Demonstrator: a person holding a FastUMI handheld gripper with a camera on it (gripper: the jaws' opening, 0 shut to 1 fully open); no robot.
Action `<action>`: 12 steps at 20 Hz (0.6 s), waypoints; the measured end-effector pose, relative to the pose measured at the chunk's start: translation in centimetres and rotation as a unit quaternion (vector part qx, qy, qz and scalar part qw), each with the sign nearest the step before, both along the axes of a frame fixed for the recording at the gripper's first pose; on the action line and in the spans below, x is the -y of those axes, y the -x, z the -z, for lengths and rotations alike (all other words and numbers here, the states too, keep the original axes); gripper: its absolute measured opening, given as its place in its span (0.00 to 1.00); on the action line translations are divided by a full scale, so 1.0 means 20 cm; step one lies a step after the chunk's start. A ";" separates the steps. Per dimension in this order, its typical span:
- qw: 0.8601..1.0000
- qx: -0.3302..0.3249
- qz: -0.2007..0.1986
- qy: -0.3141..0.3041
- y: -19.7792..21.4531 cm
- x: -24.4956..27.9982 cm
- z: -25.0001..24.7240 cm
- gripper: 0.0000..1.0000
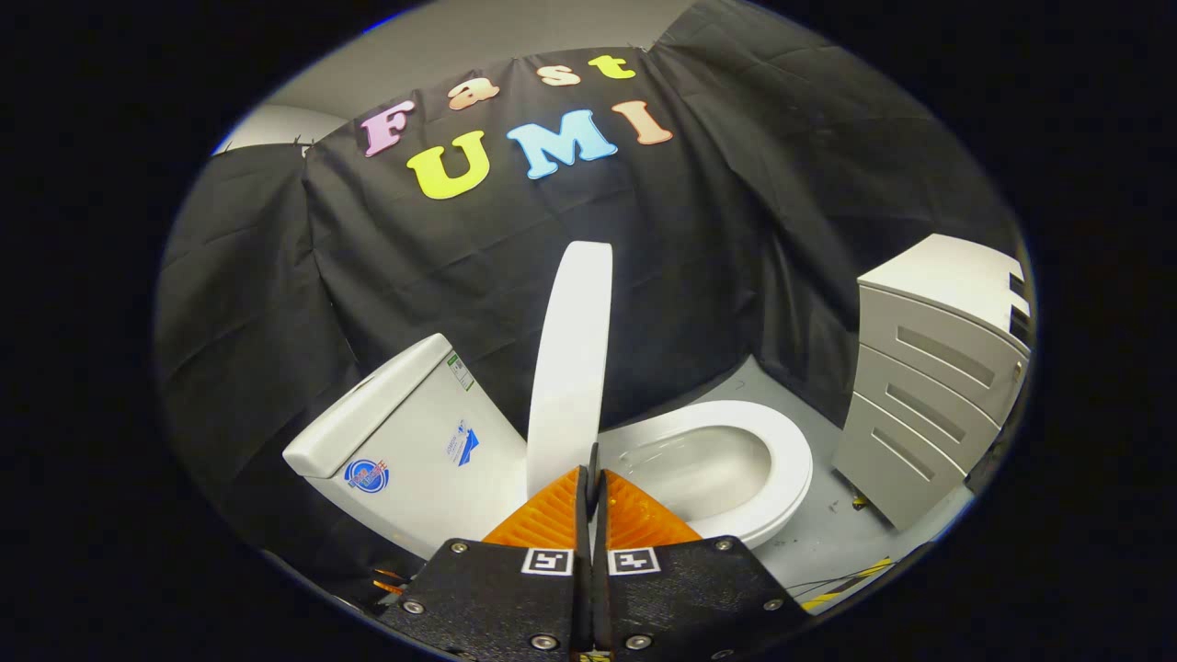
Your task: Open the toilet lid.
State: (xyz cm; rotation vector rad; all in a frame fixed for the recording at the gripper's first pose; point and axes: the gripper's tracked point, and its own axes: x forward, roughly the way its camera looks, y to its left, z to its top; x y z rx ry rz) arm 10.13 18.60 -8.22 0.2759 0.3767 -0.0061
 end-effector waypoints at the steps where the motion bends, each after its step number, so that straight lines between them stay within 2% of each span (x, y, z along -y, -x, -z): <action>1: 1.000 0.002 -0.002 0.006 0.00 -0.02 -0.01 0.00; 12: 0.997 0.026 -0.036 0.056 -0.01 -0.28 -0.12 0.00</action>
